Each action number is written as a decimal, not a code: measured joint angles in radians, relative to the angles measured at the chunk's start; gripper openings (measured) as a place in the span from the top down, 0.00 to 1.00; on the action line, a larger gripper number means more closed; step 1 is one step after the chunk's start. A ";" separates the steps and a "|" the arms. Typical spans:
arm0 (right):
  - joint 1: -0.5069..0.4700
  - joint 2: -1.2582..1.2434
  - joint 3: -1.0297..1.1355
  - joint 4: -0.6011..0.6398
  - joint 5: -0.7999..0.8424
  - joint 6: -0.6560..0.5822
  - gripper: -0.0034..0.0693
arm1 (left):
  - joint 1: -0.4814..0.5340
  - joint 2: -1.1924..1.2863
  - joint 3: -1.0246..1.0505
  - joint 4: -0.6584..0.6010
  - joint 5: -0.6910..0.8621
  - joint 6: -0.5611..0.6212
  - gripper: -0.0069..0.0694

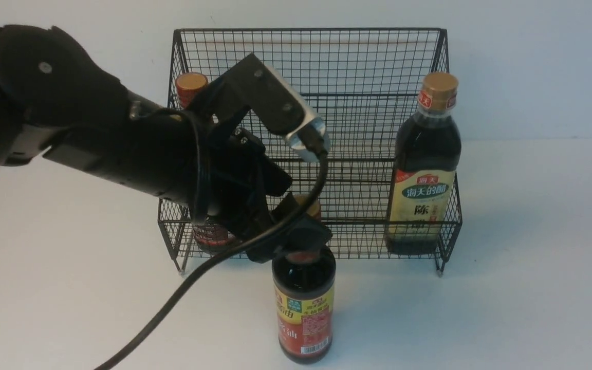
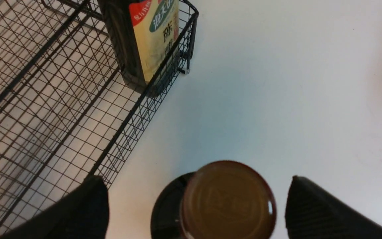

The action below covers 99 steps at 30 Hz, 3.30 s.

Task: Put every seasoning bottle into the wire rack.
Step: Use the left arm to grab the condiment bottle closest to it, then use the left arm to put the condiment bottle back on the shelf

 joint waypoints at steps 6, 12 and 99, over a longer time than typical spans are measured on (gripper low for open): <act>0.000 0.000 0.000 0.000 0.000 0.000 0.95 | 0.000 0.046 0.000 -0.023 0.000 0.000 0.30; 0.000 0.000 0.000 0.000 0.000 0.000 0.95 | 0.000 0.044 0.000 -0.034 0.004 0.009 0.56; 0.000 0.000 0.000 0.027 0.070 -0.004 0.95 | 0.034 0.285 -0.320 -0.221 -0.178 0.070 0.56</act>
